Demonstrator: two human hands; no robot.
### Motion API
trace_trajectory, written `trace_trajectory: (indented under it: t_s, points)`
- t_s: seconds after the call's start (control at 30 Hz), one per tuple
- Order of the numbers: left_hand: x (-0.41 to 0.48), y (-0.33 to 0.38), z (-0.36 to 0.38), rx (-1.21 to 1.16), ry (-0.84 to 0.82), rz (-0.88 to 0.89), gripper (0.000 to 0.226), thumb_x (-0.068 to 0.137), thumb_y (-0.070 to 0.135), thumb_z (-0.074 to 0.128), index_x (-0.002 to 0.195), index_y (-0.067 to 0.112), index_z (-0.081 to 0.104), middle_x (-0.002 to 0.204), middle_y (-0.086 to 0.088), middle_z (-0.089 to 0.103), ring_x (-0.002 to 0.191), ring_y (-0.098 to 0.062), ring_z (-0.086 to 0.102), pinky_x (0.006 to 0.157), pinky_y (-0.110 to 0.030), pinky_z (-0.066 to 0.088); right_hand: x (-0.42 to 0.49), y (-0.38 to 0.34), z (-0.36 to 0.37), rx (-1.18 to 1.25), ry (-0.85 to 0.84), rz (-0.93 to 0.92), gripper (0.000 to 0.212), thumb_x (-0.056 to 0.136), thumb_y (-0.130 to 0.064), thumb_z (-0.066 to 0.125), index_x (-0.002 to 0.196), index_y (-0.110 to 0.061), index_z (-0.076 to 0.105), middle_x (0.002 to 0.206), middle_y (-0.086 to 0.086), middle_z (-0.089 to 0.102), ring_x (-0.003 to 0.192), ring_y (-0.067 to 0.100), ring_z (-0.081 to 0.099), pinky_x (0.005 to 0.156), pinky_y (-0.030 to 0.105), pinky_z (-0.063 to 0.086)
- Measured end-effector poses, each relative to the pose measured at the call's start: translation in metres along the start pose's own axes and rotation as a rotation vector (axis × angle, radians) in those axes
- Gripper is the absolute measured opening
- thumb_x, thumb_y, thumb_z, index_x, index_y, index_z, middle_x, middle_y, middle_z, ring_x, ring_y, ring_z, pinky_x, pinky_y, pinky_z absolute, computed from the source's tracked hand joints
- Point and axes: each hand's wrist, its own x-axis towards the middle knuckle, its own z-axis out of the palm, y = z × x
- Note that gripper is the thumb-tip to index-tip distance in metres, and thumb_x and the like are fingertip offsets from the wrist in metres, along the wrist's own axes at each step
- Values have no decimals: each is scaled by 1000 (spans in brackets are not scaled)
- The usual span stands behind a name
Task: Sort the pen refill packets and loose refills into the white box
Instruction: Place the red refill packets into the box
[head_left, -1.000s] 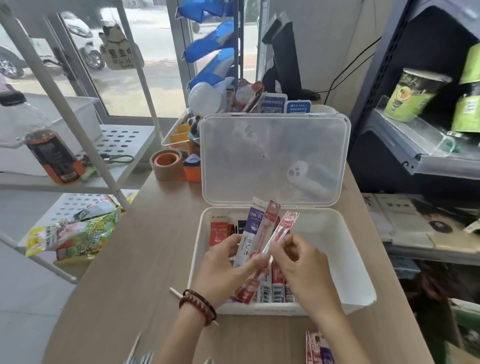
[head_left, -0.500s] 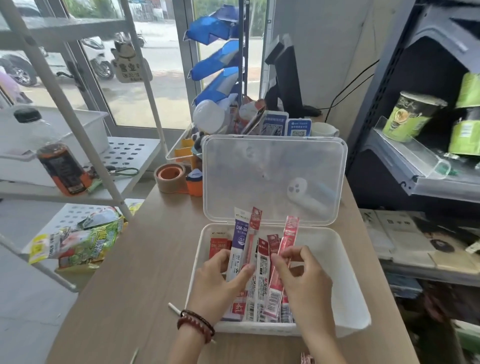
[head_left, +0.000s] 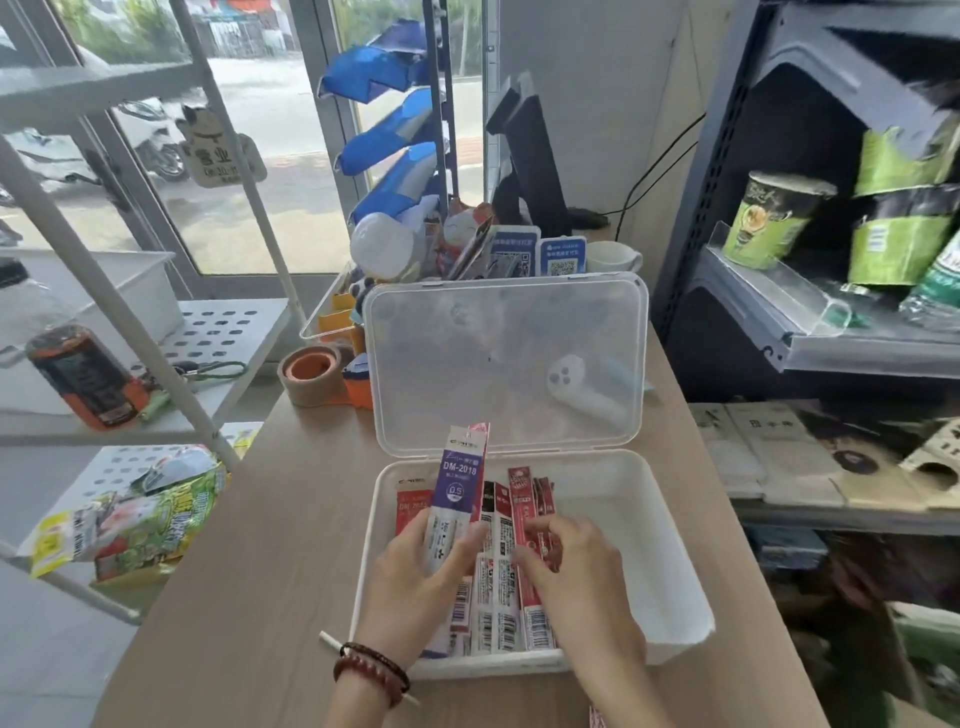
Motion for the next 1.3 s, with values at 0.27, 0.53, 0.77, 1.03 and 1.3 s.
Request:
trace_trajectory:
  t_s: [0.27,0.53,0.77,1.03,1.3]
  points:
    - [-2,4,-5,21,-18,13,39,71,60,54,92,29,65,81,3,73,72,-12,70,66,-35,58,-10,-14,-11,284,-83,-76,35,78,-64,62,100,-37,66,80,-13,72,71,-1,69,67,23,59]
    - [-7,5,-2,-19,-10,61,28,76,46,59,96,29,68,77,4,73,64,-12,70,60,-31,58,-11,-15,-16,311,-84,-2,23,79,-41,76,99,-35,66,84,-14,74,75,-3,70,67,23,60]
    - [-6,7,-1,-42,70,17,19,79,44,63,89,29,68,73,3,71,62,-4,66,53,-16,53,-5,-9,-13,261,38,77,46,93,-11,61,125,-42,53,87,-10,65,71,8,67,63,28,60]
    - [-3,2,-1,18,53,2,49,61,45,77,103,33,54,92,11,69,86,-2,65,81,-30,56,-6,-11,-12,-40,-19,17,54,100,-16,49,140,-50,38,141,-17,46,118,5,53,102,24,43]
    - [-5,9,-2,39,96,41,13,89,27,61,100,23,65,87,5,69,70,-7,65,54,-18,54,-2,-2,-4,-82,39,-12,37,100,-22,44,128,-46,49,120,-15,58,91,2,58,74,20,52]
